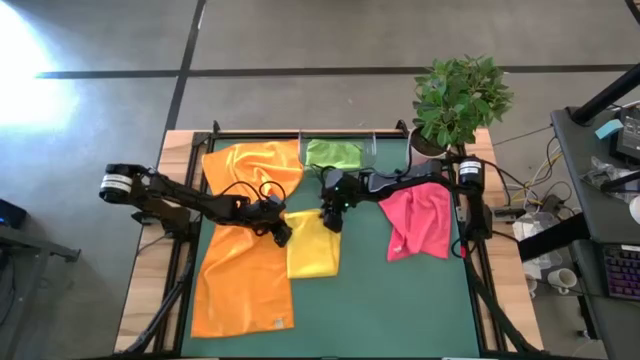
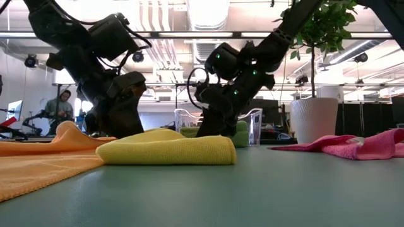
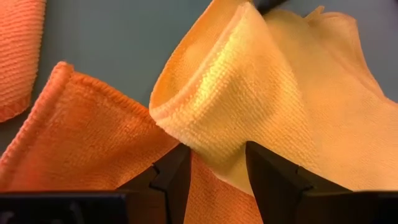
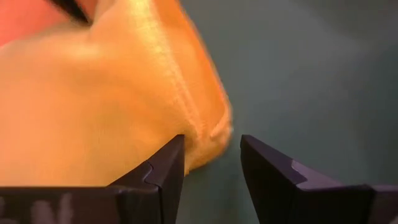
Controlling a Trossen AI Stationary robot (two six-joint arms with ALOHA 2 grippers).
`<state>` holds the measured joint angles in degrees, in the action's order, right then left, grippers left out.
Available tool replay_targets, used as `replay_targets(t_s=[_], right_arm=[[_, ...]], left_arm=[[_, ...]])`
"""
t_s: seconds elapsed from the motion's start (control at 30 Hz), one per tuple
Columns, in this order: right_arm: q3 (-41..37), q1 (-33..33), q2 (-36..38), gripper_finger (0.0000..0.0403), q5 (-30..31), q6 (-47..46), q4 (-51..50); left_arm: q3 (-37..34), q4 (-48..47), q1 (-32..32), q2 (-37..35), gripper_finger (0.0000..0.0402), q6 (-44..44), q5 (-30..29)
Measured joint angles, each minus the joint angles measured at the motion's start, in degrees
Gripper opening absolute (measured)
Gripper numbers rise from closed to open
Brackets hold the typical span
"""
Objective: Fold microfiber towels
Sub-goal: Fold the yellow towel
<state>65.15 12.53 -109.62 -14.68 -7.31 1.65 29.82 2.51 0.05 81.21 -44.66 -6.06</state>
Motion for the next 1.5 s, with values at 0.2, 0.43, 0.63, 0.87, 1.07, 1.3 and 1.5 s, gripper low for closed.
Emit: replay_targets(t_s=[0.2,0.43,0.63,0.87,1.07,1.3,1.5], right_arm=[[0.77,-0.17,-2.01,0.0144,-3.43,-1.14,0.83],[1.24,-0.11,-2.3,0.0081,-3.25,-1.69,0.68],[1.22,-0.15,-2.18,0.0016,-4.48,-1.86,0.41],[1.07,-0.46,0.09,0.0009,-7.42,-3.87,-2.05],[1.09,-1.48,3.99,0.0009,-7.36,-4.11,-5.15],[1.09,-4.91,11.03,0.0009,-3.65,-3.36,-12.98],[1.13,-9.05,18.88,0.0008,4.12,-3.6,-18.3]], left_arm=[[-0.06,0.03,0.51,0.11,0.0137,0.02,-0.03],[-0.15,0.06,1.38,0.11,0.0093,1.17,-0.08],[-0.05,0.09,1.46,0.11,0.0012,3.05,-0.21],[0.48,0.06,1.46,-0.19,0.0007,2.99,0.13],[2.94,0.0,1.45,-1.35,0.0002,3.07,2.82],[6.35,0.19,1.36,-3.07,0.0001,4.93,8.9],[9.16,-0.16,1.3,-5.79,0.0,6.47,9.46]])
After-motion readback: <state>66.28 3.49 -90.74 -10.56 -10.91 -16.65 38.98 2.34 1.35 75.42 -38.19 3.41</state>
